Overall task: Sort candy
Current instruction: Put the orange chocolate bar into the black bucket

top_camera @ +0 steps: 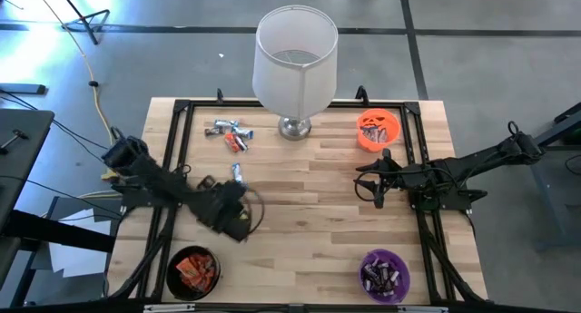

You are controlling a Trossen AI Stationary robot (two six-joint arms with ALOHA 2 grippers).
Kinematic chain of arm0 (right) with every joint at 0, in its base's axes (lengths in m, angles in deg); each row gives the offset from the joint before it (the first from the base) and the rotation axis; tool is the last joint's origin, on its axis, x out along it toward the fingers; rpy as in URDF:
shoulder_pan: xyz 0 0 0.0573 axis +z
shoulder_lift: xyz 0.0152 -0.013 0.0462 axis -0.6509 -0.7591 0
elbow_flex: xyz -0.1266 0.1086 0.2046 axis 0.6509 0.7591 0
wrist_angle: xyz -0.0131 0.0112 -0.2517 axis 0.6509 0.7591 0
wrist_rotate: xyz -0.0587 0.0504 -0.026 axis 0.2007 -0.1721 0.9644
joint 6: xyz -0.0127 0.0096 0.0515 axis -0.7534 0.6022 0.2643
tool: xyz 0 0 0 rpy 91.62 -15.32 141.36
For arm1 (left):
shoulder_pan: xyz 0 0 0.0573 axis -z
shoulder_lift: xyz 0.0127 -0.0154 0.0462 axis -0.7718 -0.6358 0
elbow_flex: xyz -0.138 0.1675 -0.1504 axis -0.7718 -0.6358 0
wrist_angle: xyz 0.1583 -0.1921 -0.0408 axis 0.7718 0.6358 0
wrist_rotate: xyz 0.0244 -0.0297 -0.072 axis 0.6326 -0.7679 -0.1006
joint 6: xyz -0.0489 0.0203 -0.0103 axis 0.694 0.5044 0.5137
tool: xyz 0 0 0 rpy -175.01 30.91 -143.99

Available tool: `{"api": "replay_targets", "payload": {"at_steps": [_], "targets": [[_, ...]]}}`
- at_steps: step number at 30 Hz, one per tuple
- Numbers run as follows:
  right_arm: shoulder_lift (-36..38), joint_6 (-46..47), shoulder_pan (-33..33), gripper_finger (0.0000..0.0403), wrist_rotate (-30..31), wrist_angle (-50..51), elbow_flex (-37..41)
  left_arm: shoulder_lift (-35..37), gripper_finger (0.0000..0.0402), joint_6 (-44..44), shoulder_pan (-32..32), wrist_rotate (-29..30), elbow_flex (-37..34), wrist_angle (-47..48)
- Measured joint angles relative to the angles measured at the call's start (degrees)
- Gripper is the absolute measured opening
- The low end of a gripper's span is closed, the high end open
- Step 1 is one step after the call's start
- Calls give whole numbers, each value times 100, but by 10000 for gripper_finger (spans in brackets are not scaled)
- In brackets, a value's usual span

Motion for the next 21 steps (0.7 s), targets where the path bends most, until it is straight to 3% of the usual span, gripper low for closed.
{"api": "replay_targets", "payload": {"at_steps": [11,21], "targets": [[-2,0,-1,180,0,-1,0,15,198,-2658,-2080,309,-829,-1596],[0,-1,0,180,2,0,0,692,198,-4018,-3401,-209,-1938,-3442]]}}
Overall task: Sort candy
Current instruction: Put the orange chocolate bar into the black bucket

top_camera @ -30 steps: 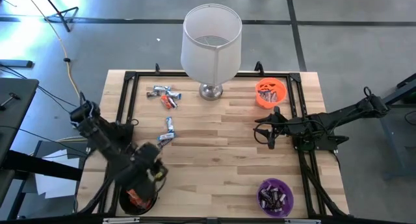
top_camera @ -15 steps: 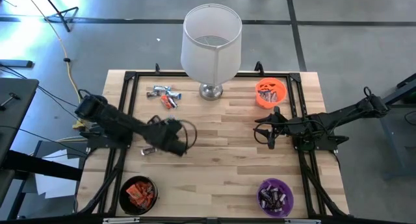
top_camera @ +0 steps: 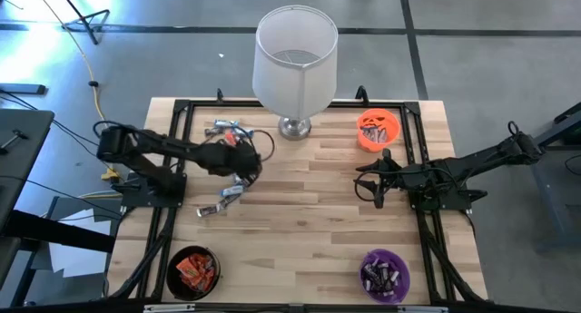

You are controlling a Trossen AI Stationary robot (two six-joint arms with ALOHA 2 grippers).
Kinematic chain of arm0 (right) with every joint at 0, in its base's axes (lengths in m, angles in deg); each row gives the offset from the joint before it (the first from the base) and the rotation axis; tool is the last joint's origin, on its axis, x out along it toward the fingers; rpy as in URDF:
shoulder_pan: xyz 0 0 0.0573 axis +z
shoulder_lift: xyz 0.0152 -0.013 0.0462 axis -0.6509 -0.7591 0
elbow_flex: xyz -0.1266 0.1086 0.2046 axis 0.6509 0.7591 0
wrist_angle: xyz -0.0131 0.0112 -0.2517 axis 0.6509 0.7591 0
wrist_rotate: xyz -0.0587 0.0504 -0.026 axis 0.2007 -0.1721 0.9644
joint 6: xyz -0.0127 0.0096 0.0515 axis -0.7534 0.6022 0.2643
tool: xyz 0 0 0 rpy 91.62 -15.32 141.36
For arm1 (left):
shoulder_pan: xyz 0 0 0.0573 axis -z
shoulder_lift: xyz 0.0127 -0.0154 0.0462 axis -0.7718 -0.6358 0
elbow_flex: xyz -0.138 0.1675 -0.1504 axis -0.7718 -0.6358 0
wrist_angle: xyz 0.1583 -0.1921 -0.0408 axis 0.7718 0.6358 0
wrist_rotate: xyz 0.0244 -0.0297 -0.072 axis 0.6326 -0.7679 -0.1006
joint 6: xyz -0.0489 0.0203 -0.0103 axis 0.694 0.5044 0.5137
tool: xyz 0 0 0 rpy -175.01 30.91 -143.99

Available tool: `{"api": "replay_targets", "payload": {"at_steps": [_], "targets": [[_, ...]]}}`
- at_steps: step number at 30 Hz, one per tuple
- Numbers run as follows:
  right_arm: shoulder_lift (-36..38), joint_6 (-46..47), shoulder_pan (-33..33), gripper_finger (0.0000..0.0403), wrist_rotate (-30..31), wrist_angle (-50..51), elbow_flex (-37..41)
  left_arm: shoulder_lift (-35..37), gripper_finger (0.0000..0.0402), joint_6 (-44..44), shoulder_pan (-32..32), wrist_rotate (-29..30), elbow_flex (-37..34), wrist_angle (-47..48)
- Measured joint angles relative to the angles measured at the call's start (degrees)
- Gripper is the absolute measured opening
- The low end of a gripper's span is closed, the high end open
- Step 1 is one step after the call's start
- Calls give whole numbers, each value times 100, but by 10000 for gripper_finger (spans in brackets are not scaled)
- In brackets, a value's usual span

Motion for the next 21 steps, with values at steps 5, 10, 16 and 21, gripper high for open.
{"api": "replay_targets", "payload": {"at_steps": [5,10,16,21], "targets": [[-2,2,-2,180,-2,17,0,549,198,-65,-446,43,-422,-449],[0,1,-1,180,0,17,0,828,198,-148,-865,-49,-848,-1049],[-2,0,-2,180,0,22,0,824,198,-442,-1373,-496,-1209,-1793],[0,0,0,180,-1,22,0,818,198,-597,-1667,-558,-1259,-2048]]}}
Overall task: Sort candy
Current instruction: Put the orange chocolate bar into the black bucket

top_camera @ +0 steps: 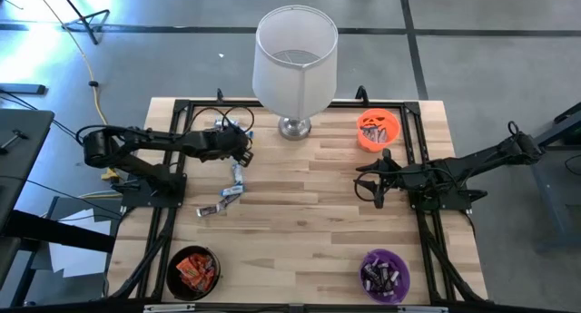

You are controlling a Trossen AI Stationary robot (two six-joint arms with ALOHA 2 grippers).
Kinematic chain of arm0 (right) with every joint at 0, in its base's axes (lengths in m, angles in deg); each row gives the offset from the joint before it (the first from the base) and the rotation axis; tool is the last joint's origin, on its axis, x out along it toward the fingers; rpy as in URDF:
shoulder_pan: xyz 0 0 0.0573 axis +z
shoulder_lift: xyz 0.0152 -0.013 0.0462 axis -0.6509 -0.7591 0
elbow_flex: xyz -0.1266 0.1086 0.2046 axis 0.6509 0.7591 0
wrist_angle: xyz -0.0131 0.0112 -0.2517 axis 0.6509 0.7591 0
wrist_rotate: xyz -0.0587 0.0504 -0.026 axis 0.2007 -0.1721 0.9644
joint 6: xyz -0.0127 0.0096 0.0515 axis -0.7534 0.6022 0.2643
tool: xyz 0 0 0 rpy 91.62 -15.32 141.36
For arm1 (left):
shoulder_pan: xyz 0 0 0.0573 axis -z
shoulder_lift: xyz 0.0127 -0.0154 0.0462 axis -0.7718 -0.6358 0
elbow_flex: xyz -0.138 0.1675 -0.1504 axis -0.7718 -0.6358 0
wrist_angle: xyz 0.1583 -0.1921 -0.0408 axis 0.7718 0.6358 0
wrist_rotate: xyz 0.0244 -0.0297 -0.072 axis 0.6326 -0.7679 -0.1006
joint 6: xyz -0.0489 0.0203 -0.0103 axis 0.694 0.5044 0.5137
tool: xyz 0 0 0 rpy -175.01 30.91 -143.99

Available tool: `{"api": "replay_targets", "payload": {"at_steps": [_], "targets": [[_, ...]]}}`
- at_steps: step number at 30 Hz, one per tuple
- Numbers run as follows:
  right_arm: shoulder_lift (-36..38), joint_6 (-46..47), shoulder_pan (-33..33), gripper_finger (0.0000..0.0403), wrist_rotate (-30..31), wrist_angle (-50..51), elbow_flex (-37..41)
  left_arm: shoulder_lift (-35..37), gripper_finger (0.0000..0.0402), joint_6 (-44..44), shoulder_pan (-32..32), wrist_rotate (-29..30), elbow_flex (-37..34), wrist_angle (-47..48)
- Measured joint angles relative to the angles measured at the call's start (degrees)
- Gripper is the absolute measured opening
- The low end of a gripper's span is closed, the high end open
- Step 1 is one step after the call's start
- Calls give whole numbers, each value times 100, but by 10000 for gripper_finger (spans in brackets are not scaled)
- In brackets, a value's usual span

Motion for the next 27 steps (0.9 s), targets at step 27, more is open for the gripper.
{"api": "replay_targets", "payload": {"at_steps": [27], "targets": [[-1,2,-1,180,0,0,0,-715,198,1021,-245,302,8,-163]]}}
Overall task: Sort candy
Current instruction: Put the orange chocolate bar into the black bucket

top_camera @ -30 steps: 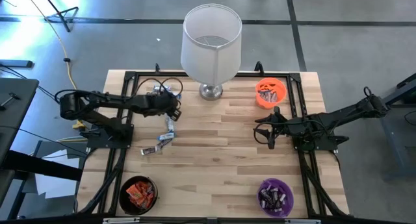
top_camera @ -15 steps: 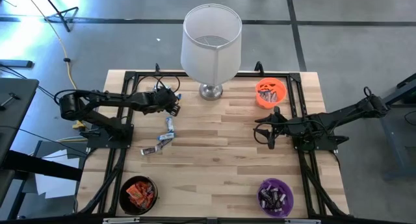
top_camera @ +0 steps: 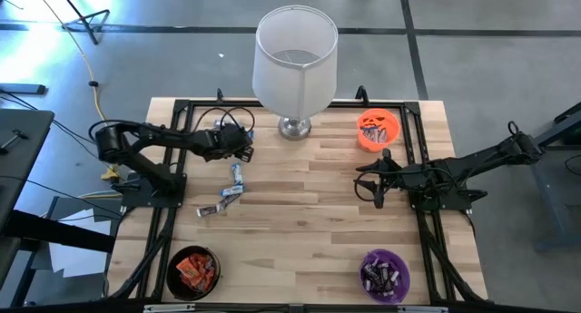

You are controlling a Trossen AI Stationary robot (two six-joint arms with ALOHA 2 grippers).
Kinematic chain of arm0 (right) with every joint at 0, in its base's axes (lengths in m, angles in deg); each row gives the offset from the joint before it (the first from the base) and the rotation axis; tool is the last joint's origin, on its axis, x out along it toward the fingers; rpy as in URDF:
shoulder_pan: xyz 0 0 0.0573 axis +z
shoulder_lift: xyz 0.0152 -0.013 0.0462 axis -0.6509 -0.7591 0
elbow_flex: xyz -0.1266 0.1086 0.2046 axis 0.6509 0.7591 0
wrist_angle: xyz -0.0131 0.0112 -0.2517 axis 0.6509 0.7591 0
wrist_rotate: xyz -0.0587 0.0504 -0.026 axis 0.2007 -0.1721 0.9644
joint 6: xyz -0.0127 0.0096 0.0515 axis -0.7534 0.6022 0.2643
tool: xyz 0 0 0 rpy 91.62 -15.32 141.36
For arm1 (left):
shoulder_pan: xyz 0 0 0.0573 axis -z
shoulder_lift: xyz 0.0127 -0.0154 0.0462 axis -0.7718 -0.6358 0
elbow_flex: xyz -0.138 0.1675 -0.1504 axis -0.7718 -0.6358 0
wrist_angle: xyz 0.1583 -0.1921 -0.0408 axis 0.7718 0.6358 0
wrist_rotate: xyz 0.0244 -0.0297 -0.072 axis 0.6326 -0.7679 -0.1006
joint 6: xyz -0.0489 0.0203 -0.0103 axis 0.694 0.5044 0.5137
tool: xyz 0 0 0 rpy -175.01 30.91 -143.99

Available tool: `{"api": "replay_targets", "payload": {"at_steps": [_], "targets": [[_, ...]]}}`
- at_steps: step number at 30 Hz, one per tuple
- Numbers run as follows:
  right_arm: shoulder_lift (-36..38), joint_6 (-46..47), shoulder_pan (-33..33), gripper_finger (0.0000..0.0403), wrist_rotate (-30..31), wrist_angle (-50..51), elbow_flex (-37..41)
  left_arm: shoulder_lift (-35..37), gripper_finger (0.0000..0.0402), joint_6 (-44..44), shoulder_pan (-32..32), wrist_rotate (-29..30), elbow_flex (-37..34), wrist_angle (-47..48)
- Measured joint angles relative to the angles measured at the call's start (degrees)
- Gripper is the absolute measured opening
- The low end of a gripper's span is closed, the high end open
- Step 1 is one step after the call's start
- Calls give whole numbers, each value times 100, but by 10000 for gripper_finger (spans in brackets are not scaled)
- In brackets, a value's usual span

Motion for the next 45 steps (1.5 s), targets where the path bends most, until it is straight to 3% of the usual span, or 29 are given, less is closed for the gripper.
{"api": "replay_targets", "payload": {"at_steps": [10,21,26,35,40,45], "targets": [[1,-2,-2,180,0,0,-2,-314,186,90,0,6,12,-85],[0,-1,-2,180,0,0,0,-320,57,184,0,-29,7,49],[0,-1,0,180,0,-1,0,-209,34,184,0,-63,7,31],[1,-2,0,180,2,0,0,791,38,87,76,-722,-19,551],[-1,-1,-1,180,0,0,0,1601,38,90,323,-1015,-19,929],[-2,-1,0,180,-1,0,0,2517,39,341,735,-1676,-17,1342]]}}
